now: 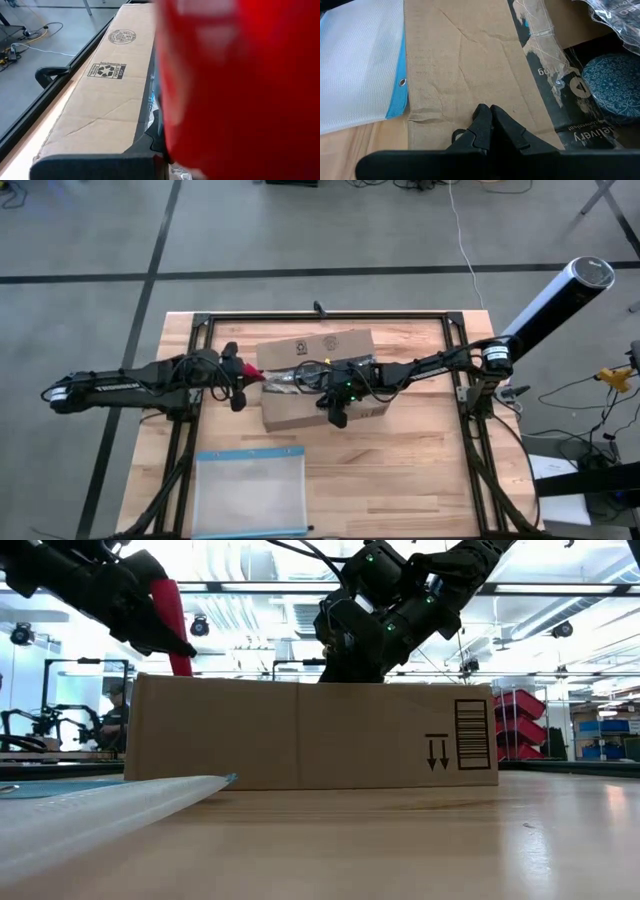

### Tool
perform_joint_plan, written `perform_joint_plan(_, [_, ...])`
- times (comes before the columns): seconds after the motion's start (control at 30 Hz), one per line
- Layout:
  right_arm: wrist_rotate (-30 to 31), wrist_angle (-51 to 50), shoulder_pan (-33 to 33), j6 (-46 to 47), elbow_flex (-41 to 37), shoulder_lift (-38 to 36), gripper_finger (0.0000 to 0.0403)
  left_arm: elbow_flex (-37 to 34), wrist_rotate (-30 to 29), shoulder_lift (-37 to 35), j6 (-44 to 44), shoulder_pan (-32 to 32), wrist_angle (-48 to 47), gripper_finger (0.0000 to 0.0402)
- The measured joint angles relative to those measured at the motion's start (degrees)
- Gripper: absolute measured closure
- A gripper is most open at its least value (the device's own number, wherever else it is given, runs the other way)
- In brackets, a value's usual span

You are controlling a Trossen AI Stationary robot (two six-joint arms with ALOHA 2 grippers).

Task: Unpack boxes
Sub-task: Break down the box using the red cutter

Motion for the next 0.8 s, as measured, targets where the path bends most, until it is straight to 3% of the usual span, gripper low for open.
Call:
perform_joint_plan(0.5, [0.0,-0.1,0.0,0.0,0.0,0.0,0.0403,-3.2,-0.2,-0.3,-2.0,0.0,1.1,0.0380])
perform_joint_plan(0.8, [0.0,0.1,0.0,0.4,0.0,0.0,0.0403,0.6,-0.2,-4.0,-2.2,0.0,-7.2,0.0381])
